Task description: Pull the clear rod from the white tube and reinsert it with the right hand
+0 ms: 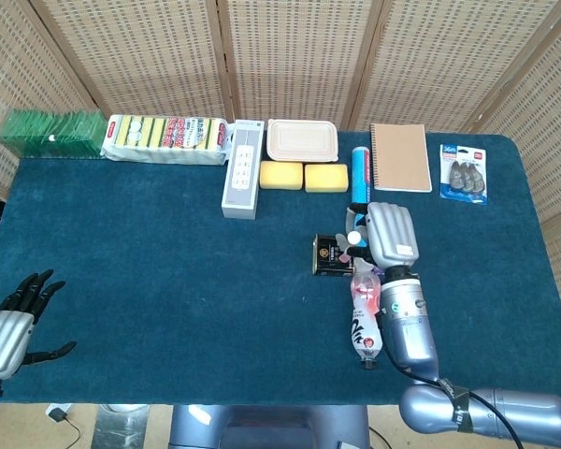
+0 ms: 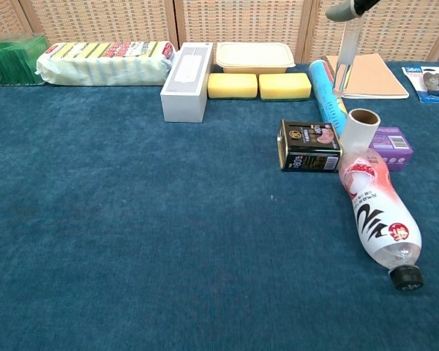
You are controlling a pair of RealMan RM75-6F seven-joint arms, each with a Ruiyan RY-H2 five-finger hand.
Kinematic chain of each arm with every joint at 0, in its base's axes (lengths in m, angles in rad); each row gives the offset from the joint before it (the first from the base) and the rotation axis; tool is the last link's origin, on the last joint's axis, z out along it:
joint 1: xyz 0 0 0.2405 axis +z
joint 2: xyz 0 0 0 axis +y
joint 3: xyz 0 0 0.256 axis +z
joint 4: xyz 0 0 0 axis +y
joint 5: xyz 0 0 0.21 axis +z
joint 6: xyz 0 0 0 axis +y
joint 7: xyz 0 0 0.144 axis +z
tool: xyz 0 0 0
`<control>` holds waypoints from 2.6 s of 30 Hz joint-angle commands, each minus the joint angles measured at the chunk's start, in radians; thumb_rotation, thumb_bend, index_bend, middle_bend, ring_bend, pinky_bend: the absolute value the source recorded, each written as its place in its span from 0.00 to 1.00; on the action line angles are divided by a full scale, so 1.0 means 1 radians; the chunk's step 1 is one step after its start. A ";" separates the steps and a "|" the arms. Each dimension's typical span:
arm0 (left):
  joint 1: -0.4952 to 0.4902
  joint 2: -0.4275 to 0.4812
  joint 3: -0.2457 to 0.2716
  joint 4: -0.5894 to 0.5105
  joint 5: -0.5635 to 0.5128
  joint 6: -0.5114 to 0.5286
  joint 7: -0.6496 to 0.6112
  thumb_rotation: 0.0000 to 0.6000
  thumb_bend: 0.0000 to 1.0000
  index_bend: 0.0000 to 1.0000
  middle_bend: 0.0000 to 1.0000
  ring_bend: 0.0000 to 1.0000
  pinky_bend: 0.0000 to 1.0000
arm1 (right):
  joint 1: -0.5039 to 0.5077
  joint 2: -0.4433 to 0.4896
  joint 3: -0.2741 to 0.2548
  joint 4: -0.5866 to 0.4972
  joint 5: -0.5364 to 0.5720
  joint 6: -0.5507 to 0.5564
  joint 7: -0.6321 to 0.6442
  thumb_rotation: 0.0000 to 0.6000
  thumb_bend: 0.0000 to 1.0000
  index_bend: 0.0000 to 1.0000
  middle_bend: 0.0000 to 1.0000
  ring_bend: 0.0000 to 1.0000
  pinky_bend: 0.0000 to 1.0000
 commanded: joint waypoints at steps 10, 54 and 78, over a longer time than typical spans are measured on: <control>-0.002 -0.004 0.000 -0.004 -0.004 -0.007 0.013 0.74 0.11 0.11 0.05 0.02 0.23 | -0.008 0.052 0.004 0.005 0.023 -0.020 0.012 1.00 0.43 0.80 1.00 1.00 1.00; 0.004 0.003 0.005 -0.003 0.012 0.014 -0.004 0.74 0.11 0.11 0.05 0.02 0.23 | -0.037 0.111 -0.051 0.017 0.072 -0.041 0.040 1.00 0.43 0.80 1.00 1.00 1.00; 0.013 0.010 0.012 0.000 0.034 0.037 -0.022 0.74 0.11 0.11 0.05 0.02 0.23 | -0.050 0.098 -0.079 -0.015 0.058 -0.018 0.036 1.00 0.43 0.80 1.00 1.00 1.00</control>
